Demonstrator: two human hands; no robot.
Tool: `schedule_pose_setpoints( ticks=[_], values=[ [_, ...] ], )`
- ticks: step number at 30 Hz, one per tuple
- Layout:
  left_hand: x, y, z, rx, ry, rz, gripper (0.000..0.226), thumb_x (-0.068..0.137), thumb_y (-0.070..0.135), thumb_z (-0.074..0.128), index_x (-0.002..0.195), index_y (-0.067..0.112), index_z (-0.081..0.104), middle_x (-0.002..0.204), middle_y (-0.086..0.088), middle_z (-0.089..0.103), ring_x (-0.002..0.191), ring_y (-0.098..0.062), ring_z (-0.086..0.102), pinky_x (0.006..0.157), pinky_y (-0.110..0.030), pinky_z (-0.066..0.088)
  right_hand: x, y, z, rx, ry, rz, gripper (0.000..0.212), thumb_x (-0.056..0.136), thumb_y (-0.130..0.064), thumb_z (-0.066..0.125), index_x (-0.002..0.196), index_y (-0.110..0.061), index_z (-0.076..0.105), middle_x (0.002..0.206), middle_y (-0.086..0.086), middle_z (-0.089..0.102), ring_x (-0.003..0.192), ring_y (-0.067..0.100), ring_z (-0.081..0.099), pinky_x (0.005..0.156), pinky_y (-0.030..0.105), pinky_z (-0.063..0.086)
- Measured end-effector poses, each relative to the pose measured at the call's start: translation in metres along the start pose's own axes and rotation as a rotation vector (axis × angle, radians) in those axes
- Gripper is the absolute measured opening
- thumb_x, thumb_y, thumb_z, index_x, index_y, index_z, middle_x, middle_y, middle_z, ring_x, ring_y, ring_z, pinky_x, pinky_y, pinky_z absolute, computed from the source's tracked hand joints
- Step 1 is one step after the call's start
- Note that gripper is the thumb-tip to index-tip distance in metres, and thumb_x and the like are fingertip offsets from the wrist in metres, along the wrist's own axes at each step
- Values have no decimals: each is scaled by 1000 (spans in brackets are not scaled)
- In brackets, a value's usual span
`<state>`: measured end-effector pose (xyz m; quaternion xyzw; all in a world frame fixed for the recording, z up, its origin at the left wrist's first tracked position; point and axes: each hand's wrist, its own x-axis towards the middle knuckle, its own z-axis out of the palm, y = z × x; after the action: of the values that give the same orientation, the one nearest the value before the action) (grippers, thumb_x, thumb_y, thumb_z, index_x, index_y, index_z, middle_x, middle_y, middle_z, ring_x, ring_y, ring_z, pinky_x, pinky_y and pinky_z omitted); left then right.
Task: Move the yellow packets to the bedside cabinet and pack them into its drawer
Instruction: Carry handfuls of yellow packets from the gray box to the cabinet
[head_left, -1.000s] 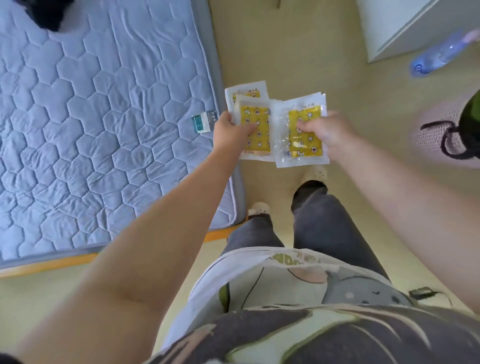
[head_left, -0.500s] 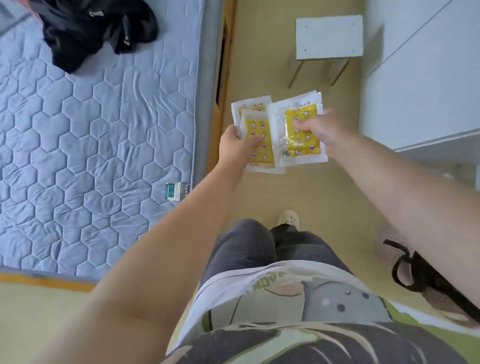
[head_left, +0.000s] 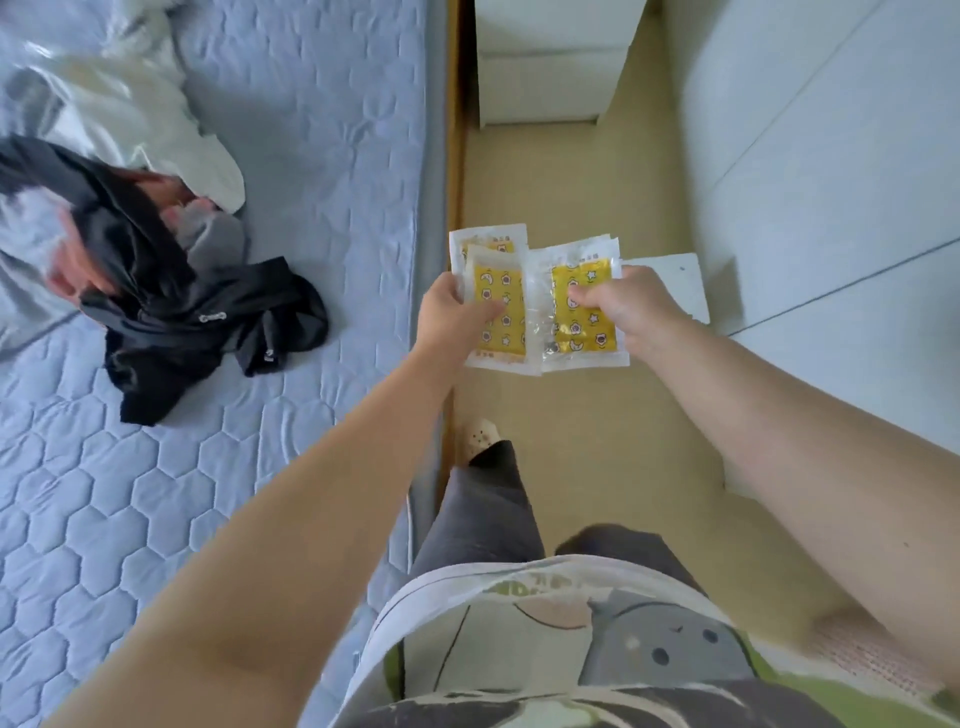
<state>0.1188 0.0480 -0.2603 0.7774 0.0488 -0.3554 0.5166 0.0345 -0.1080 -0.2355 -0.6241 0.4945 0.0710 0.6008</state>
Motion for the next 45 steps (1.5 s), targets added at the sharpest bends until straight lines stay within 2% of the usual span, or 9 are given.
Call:
schedule_pose_setpoints(
  ticks=[5, 14, 17, 24, 30, 34, 37, 41, 45],
  values=[
    [78, 83, -16, 46, -25, 36, 33, 80, 10, 74, 108, 13, 57, 102, -3, 69, 88, -20, 70, 79, -39, 58, 63, -81, 12, 43, 70, 26, 32, 80, -16, 75, 107, -8, 60, 112, 12, 66, 103, 27, 63, 94, 44, 50],
    [227, 213, 9, 97, -73, 109, 31, 80, 15, 76, 103, 19, 56, 96, 4, 68, 86, -16, 70, 75, -35, 59, 200, -212, -18, 130, 99, -5, 69, 79, -24, 77, 137, -5, 44, 135, 7, 53, 122, 27, 53, 100, 33, 40],
    [293, 267, 26, 123, -71, 128, 31, 78, 15, 78, 101, 18, 58, 96, 1, 70, 85, -17, 70, 77, -39, 59, 272, -259, -37, 176, 90, -27, 59, 70, -25, 83, 122, -8, 59, 115, 6, 66, 104, 26, 63, 96, 43, 49],
    [422, 388, 73, 111, -87, 113, 27, 78, 16, 78, 97, 20, 59, 98, 0, 71, 88, -19, 70, 78, -37, 58, 401, -378, -81, 209, 56, -7, 35, 77, -13, 78, 109, -6, 66, 105, 8, 70, 98, 27, 67, 91, 44, 53],
    [519, 446, 89, 76, -83, 32, 104, 44, 47, 84, 135, 13, 48, 126, -5, 62, 107, -26, 64, 91, -46, 53, 488, -455, -104, 151, 73, -3, 28, 78, -14, 77, 104, -8, 66, 104, 9, 70, 96, 27, 67, 89, 46, 54],
    [587, 478, 96, 56, -76, -5, 91, 55, 38, 86, 134, 12, 49, 116, -4, 66, 99, -25, 67, 88, -46, 55, 551, -496, -103, 130, 59, 42, 46, 76, -16, 79, 118, -6, 61, 107, 9, 68, 96, 27, 67, 89, 45, 54],
    [647, 500, 106, 31, -80, -42, 97, 49, 42, 85, 135, 14, 48, 120, -4, 65, 102, -26, 66, 89, -46, 54, 602, -526, -101, 143, 45, 79, 41, 78, -14, 77, 115, -6, 62, 106, 10, 68, 96, 28, 67, 89, 47, 54],
    [723, 531, 120, 48, -78, -92, 78, 71, 28, 83, 137, 12, 45, 127, -5, 61, 105, -24, 64, 91, -41, 53, 676, -565, -101, 165, 84, 140, 42, 78, -11, 77, 116, -3, 61, 111, 11, 67, 102, 29, 65, 93, 44, 51],
    [793, 544, 134, 114, -76, -124, 52, 82, 18, 75, 124, 9, 46, 115, -3, 61, 78, -10, 60, 65, -23, 49, 740, -582, -106, 200, 146, 263, 24, 82, -6, 72, 101, -4, 57, 111, 14, 64, 94, 27, 62, 85, 37, 51]
  ],
)
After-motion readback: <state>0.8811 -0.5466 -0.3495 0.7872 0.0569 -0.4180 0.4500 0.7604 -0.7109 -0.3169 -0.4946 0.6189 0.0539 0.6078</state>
